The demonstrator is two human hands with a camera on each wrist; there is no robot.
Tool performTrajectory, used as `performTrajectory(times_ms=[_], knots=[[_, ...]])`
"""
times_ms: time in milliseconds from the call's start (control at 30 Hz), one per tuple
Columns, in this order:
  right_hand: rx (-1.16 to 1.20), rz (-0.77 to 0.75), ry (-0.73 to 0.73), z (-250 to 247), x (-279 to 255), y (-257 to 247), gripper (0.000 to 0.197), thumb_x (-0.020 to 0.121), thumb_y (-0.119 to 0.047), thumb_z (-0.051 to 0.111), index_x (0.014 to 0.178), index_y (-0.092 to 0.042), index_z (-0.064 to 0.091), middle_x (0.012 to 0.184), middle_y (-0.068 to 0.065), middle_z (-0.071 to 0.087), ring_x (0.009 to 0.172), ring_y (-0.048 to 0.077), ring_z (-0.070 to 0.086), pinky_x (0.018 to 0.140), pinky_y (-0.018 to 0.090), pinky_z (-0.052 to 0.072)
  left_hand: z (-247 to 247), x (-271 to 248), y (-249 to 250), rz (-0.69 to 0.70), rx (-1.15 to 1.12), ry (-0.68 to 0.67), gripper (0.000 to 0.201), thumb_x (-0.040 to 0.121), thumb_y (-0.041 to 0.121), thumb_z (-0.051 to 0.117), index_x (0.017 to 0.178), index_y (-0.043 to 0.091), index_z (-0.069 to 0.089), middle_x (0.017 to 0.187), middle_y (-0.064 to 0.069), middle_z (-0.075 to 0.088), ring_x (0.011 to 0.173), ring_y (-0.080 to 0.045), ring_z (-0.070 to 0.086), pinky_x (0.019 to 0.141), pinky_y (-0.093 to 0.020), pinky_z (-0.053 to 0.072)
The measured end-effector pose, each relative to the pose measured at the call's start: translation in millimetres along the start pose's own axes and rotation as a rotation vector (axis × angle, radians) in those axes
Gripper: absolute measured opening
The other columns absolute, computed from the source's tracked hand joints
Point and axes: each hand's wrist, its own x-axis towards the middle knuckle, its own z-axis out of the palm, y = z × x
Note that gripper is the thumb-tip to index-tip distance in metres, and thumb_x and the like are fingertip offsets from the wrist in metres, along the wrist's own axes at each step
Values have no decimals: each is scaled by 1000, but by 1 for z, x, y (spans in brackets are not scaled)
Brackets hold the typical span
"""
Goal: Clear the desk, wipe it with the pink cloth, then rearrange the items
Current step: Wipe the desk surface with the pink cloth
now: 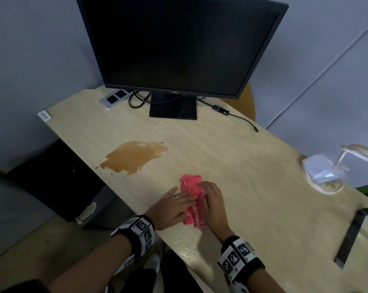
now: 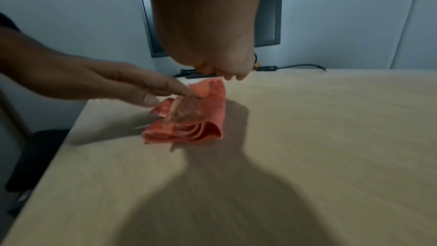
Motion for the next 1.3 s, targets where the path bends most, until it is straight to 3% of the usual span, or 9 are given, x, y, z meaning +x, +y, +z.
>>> performTrajectory(times_ms=[67, 167, 300, 400, 600, 767, 967, 1133, 1300], knots=[[4, 34, -105, 9, -4, 4, 52, 95, -32, 28, 139, -7, 39, 144, 11, 40, 130, 21, 40, 110, 39, 33, 1, 1, -1, 4, -15, -16, 49, 96, 38, 29, 143, 25, 37, 150, 10, 36, 144, -5, 19, 121, -40, 2], [-102, -84, -192, 34, -14, 14, 57, 100, -37, 21, 148, -14, 0, 156, 16, 6, 145, 25, 9, 117, 48, 18, -5, -1, -10, 68, 57, 71, 40, 95, 32, 36, 130, 22, 52, 139, 7, 52, 135, -7, 39, 119, -36, 7], [-270, 103, -222, 60, -15, 15, 68, 97, -48, 16, 148, -10, -9, 154, 3, -25, 142, 17, -24, 119, 44, 7, -16, -16, -31, -35, 161, 200, 35, 87, 25, 40, 121, 25, 53, 131, 7, 58, 126, -8, 50, 109, -37, 24], [-327, 138, -159, 63, -13, 6, 79, 91, -53, 27, 147, -12, -12, 154, 4, -21, 143, 18, -19, 118, 35, -2, -31, -29, -58, -231, 171, 284, 37, 90, 25, 38, 124, 22, 52, 137, 3, 53, 130, -14, 46, 110, -39, 21], [-295, 120, -88, 68, 16, 8, 66, 88, -33, 24, 148, -10, 13, 156, 4, 4, 145, 20, 4, 118, 41, 13, -67, -66, -113, -677, 137, 228, 62, 89, 43, 16, 141, 17, 38, 151, 1, 34, 141, -18, 31, 113, -48, 22], [-52, 51, 85, 47, 68, 0, 60, 88, -30, 24, 142, -6, 34, 150, 8, 29, 140, 25, 28, 115, 43, 22, -84, -96, -161, -924, 95, 207, 53, 100, 30, 33, 149, 15, 21, 160, 2, 9, 147, -18, 11, 116, -47, 14], [-185, 70, 270, 16, 133, 21, 55, 90, -17, 26, 145, -10, 28, 153, 4, 22, 143, 24, 16, 117, 43, 10, -97, -123, -219, -991, 110, 125, 54, 100, 26, 31, 151, 17, 14, 160, 3, 5, 147, -20, 10, 114, -51, 15], [-347, 238, 58, 38, 142, 41, 66, 85, -32, 21, 148, -13, 17, 157, 5, 10, 146, 23, 2, 116, 48, 2, -98, -122, -247, -968, 144, 62, 55, 101, 30, 25, 152, 21, 7, 160, 5, 1, 148, -20, 7, 114, -52, 16], [-412, 374, 133, 61, 173, 32, 63, 89, -27, 29, 147, -6, 19, 157, 11, 13, 145, 29, 7, 116, 47, 5, -93, -117, -256, -969, 141, 53, 57, 100, 32, 24, 152, 23, 1, 160, 6, -4, 148, -22, 2, 113, -57, 16]])
